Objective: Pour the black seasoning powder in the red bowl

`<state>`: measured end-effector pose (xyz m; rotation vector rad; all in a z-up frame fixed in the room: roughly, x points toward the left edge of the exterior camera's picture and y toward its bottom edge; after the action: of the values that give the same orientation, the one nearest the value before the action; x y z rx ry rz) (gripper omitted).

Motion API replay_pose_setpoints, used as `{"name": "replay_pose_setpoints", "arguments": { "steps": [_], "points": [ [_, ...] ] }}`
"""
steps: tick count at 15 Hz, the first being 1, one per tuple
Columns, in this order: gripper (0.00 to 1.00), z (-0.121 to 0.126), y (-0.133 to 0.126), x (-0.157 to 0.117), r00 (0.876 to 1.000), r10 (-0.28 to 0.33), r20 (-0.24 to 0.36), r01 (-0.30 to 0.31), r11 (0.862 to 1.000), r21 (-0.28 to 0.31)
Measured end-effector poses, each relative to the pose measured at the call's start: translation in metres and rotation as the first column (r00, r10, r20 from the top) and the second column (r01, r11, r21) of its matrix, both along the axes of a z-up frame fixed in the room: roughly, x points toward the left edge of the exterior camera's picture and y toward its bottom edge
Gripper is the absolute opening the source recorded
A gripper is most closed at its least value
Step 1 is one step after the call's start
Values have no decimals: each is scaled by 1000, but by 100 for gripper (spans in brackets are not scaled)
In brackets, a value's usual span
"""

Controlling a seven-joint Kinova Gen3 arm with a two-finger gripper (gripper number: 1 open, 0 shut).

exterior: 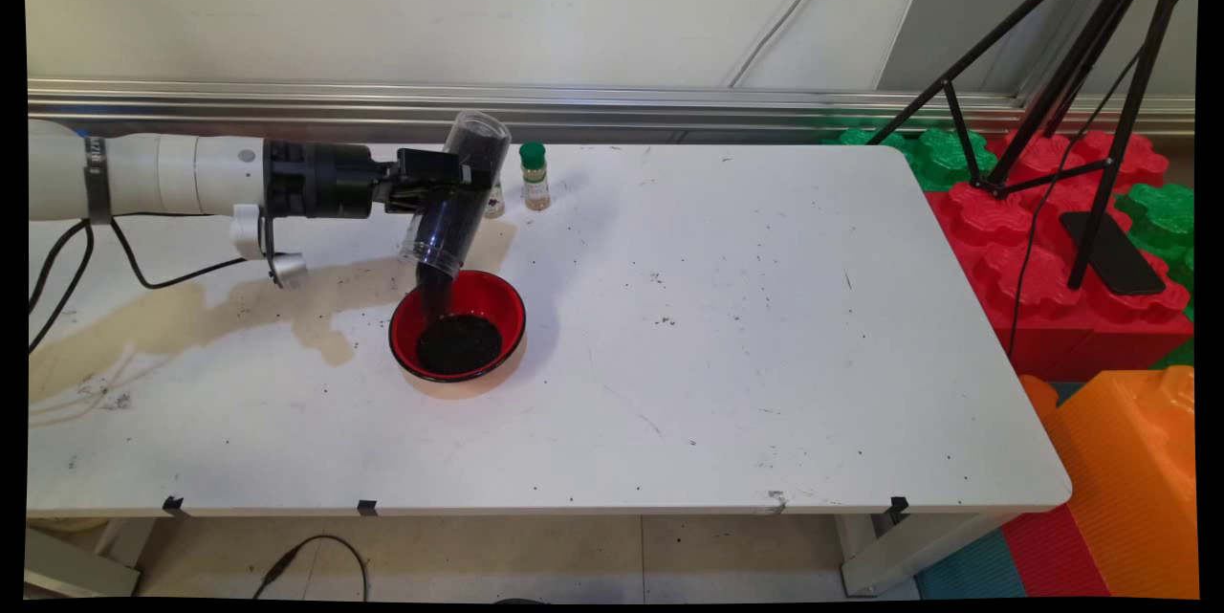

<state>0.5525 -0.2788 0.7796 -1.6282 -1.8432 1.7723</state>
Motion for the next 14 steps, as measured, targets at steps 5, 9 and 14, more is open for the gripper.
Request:
{"name": "replay_pose_setpoints", "arguments": {
  "steps": [5,9,14],
  "points": [
    [0,0,1,-1,1000,-10,9,10,1000,-13],
    [0,1,2,-2,1000,-15,14,15,1000,-20],
    [0,1,2,-3,1000,-17,12,17,1000,-15]
  ]
}}
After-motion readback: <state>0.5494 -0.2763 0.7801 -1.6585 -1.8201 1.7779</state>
